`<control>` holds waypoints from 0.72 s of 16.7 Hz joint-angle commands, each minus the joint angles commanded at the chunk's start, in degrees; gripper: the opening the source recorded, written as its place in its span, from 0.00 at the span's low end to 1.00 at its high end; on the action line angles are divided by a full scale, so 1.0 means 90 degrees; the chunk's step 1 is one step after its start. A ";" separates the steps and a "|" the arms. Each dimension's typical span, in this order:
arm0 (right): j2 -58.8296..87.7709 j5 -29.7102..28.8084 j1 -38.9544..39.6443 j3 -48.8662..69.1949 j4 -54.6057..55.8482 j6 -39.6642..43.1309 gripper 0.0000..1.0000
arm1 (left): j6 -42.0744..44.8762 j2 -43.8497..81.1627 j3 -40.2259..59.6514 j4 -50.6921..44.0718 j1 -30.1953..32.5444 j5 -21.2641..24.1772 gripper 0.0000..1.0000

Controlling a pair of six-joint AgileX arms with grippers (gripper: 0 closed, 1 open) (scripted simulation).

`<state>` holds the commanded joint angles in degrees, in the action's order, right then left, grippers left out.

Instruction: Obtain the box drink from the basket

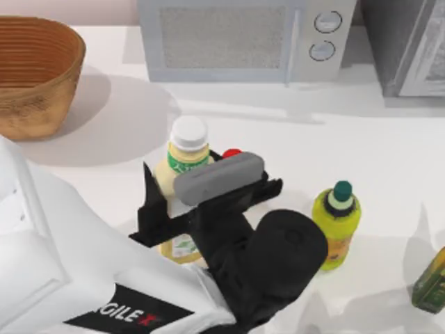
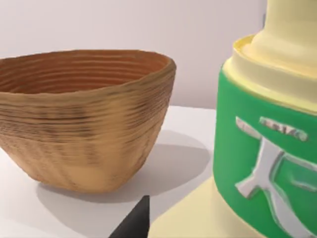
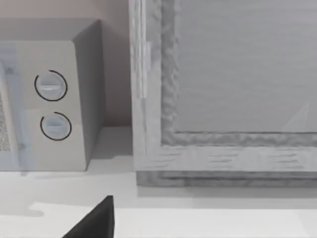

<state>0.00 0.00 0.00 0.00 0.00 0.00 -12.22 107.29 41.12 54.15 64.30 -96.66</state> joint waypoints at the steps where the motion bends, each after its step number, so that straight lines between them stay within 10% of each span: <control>1: 0.0000 0.0000 0.0000 0.0000 0.0000 0.0000 1.00 | 0.0000 0.0000 0.0000 0.0000 0.0000 0.0000 0.23; 12: 0.0000 0.0000 0.0000 0.0000 0.0000 0.0000 1.00 | 0.0000 0.0000 0.0000 0.0000 0.0000 0.0000 1.00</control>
<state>0.00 0.00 0.00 0.00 0.00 0.00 -12.22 107.29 41.12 54.15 64.30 -96.66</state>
